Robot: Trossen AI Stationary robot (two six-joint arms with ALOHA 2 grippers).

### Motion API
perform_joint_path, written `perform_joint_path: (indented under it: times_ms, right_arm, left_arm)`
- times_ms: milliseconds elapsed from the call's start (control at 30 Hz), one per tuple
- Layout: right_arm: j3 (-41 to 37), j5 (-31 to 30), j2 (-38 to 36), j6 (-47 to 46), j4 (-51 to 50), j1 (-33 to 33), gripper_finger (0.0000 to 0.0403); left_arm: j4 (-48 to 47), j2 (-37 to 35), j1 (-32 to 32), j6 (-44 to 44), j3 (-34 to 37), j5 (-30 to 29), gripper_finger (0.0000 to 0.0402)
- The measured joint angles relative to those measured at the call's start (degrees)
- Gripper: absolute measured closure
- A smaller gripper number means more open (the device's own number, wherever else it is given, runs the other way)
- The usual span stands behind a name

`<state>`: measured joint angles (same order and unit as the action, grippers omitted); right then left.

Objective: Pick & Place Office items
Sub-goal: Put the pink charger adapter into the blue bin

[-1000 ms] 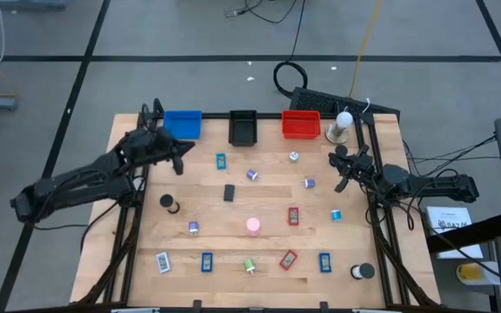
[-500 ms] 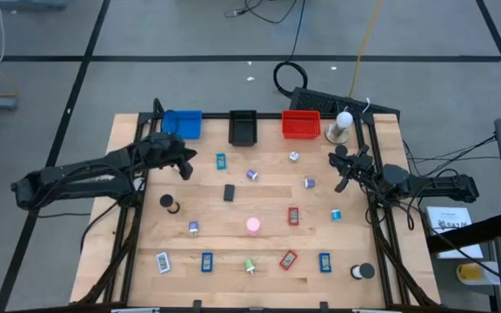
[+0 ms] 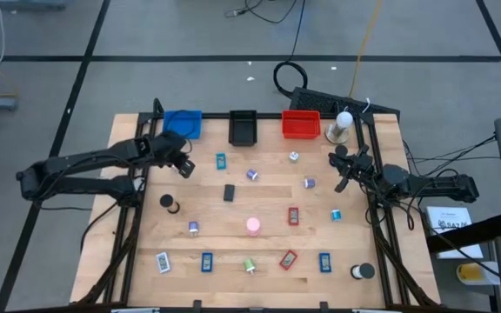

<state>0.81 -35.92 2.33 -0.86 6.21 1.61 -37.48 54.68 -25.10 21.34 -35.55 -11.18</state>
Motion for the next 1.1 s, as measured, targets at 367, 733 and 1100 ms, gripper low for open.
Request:
perform_joint_path:
  times_ms: [367,733,1100]
  right_arm:
    - [0.00,0.00,0.00,-0.01,0.00,0.00,0.0403]
    - [0.01,0.00,0.00,0.01,0.01,0.00,0.0403]
    - [0.01,0.00,0.01,0.00,0.01,0.01,0.0403]
  left_arm:
    - [-9.36,8.46,0.00,4.63,-1.41,-4.72,0.0166]
    - [-1.49,9.99,-5.53,5.26,6.30,-0.50,0.0144]
    - [1.80,9.88,-7.38,5.80,10.88,1.06,0.0206]
